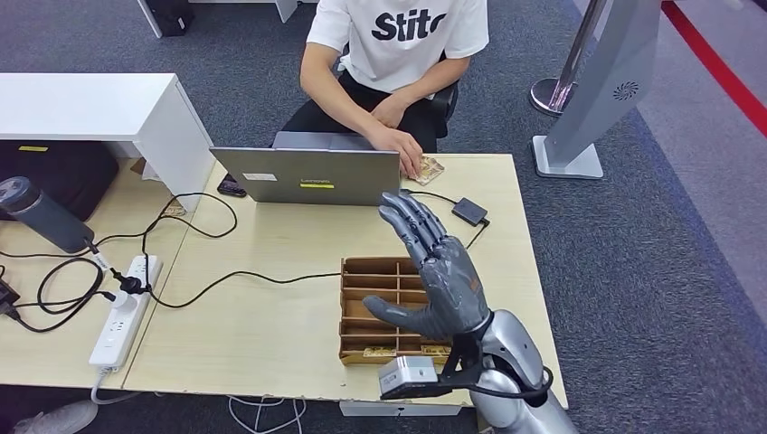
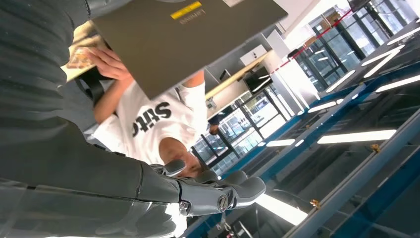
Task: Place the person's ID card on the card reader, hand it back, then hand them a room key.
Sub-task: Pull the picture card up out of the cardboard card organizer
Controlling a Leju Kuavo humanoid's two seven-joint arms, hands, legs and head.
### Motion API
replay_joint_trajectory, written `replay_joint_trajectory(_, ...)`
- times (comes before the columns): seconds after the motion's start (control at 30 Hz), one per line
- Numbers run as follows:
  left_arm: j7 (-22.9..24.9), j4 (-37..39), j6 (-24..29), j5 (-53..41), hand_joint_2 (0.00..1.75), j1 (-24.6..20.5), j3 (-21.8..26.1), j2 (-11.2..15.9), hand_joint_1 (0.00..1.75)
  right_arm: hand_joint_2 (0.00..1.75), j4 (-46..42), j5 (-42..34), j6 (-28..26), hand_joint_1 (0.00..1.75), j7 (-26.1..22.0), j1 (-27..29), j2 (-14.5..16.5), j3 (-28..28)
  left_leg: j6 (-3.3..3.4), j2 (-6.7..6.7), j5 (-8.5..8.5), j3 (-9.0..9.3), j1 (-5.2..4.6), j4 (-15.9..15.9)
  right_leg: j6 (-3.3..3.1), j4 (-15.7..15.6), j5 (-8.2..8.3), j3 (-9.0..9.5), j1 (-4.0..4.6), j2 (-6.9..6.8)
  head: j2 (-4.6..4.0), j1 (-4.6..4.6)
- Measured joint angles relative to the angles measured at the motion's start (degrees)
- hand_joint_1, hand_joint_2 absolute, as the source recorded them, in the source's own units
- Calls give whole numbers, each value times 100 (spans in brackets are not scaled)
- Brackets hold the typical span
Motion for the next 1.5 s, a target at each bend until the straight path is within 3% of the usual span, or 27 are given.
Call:
replay_joint_trajectory(0.2, -36, 0, 4, 63, 175, 9, 195, -36, 0, 175, -219, 304, -25, 0, -101, 649, -340, -244, 1, 2, -1, 0, 0, 0, 0, 0, -1, 1, 0, 1, 0, 0)
replay_joint_trajectory(0.47, -25, 0, 1, -23, 175, 9, 304, -38, 0, 175, -230, 750, -34, 0, -129, 820, -973, -220, 1, 2, 0, 1, -1, 0, 0, 0, 1, 4, 0, 0, 0, -2)
replay_joint_trajectory(0.67, -1, 0, 1, -48, 175, 7, 415, -38, 0, 175, -248, 1360, -148, 0, 457, 766, -1646, 211, 2, 1, -1, 0, -2, 0, 0, 0, 0, 4, -1, -1, 0, -2)
replay_joint_trajectory(0.77, -2, 0, -3, -59, 175, 6, 485, -38, 0, 175, -256, 1150, 56, 0, 669, 666, -2062, 419, 2, 1, -1, 0, -3, 1, 1, -2, 0, 4, -1, -2, 0, -2)
replay_joint_trajectory(0.97, -55, 0, -54, -83, 175, 10, 583, -23, 0, 175, -308, 241, 615, 0, 588, 584, -3037, 635, 7, -5, -3, -2, -7, 3, 2, -3, 1, 8, -3, -14, 0, -2)
replay_joint_trajectory(1.1, -64, 0, -61, -113, 175, 9, 632, -15, 0, 175, -349, 124, 756, 0, 567, 577, -3447, 678, 10, -5, -5, -1, -7, 4, 2, -4, 1, 8, -7, -13, 0, -2)
replay_joint_trajectory(1.3, -63, 0, -91, -176, 175, 4, 664, -14, 0, 175, -421, 217, 853, 0, 468, 462, -3749, 874, 10, -3, -5, -1, -6, 2, 2, -2, 1, 7, -6, -11, 0, -3)
replay_joint_trajectory(1.5, -61, 0, -129, -288, 175, -5, 667, -16, 0, 175, -334, 585, 617, 0, 496, 163, -3644, 1392, 10, -3, -4, 1, -5, 2, 2, 1, 1, 8, -5, -11, 0, -1)
